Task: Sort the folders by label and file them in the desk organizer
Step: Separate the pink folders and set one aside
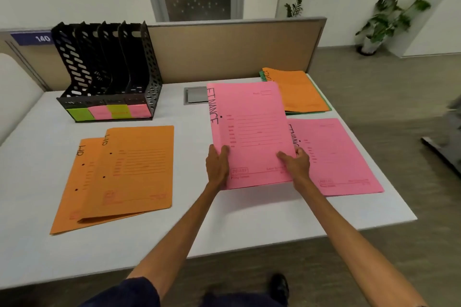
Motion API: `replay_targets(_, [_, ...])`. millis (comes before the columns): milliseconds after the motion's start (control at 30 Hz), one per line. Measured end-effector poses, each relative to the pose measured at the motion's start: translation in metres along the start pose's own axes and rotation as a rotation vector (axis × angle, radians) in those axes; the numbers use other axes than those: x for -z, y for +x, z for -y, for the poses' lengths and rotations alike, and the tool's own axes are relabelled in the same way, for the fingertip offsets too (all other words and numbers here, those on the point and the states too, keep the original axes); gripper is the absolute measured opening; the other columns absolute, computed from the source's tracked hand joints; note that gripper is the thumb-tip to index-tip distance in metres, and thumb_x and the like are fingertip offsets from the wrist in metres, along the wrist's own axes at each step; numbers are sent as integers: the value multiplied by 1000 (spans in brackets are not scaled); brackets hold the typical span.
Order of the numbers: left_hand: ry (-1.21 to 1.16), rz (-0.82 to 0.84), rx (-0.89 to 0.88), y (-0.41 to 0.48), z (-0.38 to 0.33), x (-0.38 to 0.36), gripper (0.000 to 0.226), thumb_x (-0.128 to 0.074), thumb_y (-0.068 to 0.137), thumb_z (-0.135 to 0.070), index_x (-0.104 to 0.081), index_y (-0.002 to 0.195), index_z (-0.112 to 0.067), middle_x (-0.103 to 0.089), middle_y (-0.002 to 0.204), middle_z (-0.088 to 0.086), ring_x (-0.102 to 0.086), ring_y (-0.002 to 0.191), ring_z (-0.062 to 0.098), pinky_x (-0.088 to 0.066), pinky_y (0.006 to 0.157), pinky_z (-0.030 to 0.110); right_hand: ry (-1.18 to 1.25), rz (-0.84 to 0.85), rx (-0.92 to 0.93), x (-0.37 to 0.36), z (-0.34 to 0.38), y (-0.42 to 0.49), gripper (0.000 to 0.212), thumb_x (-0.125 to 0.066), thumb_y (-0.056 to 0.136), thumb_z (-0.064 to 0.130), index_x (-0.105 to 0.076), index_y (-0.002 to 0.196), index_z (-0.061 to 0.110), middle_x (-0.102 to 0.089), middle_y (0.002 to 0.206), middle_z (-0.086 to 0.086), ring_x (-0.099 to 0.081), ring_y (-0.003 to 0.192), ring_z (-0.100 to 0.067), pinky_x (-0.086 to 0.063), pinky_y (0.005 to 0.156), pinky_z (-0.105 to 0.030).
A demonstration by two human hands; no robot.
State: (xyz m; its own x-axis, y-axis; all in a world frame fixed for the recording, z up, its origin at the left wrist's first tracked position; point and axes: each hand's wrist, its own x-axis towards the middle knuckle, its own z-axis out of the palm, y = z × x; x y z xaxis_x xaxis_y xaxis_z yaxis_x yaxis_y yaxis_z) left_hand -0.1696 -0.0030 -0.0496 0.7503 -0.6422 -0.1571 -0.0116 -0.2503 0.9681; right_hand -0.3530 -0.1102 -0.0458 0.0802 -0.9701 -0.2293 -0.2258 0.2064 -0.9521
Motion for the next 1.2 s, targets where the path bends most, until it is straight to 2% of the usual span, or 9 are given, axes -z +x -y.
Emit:
replay_targets(133, [19,45,-10,-10,-3,-34,30,-47,100,-32,-38,120,-12,-59,113,4,-63,91,25,-57,78,42,-23,-43,-16,32,-5,13,54,-77,77,22,-56,125,8,-67,116,-10,-65,102,-29,-56,91,-47])
replay_targets(333, [48,124,8,-21,-11,-84,26,-48,100,-31,-35,113,-13,-58,118,8,-63,101,30,-56,87,49,-42,-97,-54,79,-17,35,58,-80,76,21,-55,127,6,-67,117,-12,-65,104,-30,-54,93,-47])
replay_targets(433, [110,158,19,-24,-15,-112,30,-49,99,-31,-41,119,-10,-57,120,10,-61,106,30,-54,91,50,-85,-135,-81,105,-21,48,66,-80,76,23,-52,133,5,-64,124,-12,-63,109,-31,-52,96,-47])
replay_targets(633, [246,310,17,-28,-17,-162,26,-50,93,-25,-60,109,-8,-69,109,7,-68,93,27,-58,83,46,-257,-208,-117,162,-31,73,64,-79,75,28,-55,128,3,-63,124,-15,-61,112,-33,-50,97,-48])
replay_targets(767, [399,447,18,-32,-18,-191,29,-64,84,-23,-62,109,-10,-70,110,3,-68,94,26,-58,84,45,-341,-206,-144,199,-38,92,52,-79,75,26,-61,119,4,-67,114,-14,-64,105,-33,-53,92,-45])
replay_targets(833, [451,460,10,-34,-20,-205,31,-70,79,-24,-62,107,-11,-69,108,3,-68,93,25,-58,83,42,-333,-181,-170,211,-42,101,44,-78,76,23,-64,113,4,-69,109,-15,-66,102,-33,-53,91,-45])
replay_targets(1000, [551,431,21,-34,-18,-226,40,-77,74,-28,-61,105,-10,-67,102,2,-66,87,24,-51,68,31,-332,-160,-168,220,-48,114,31,-75,77,15,-68,104,3,-71,101,-16,-68,96,-33,-56,87,-47])
replay_targets(1100, [625,440,40,-32,-11,-230,39,-77,74,-25,-61,105,-8,-68,104,4,-67,86,24,-57,71,35,-388,-154,-144,221,-52,119,35,-74,78,15,-66,109,3,-70,106,-16,-67,98,-32,-55,89,-44])
replay_targets(1200, [612,460,62,-31,-5,-229,42,-78,74,-21,-57,109,-8,-67,107,5,-69,87,25,-60,77,41,-530,-155,-147,216,-55,125,54,-74,78,23,-55,124,2,-59,124,-18,-58,113,-35,-48,98,-49])
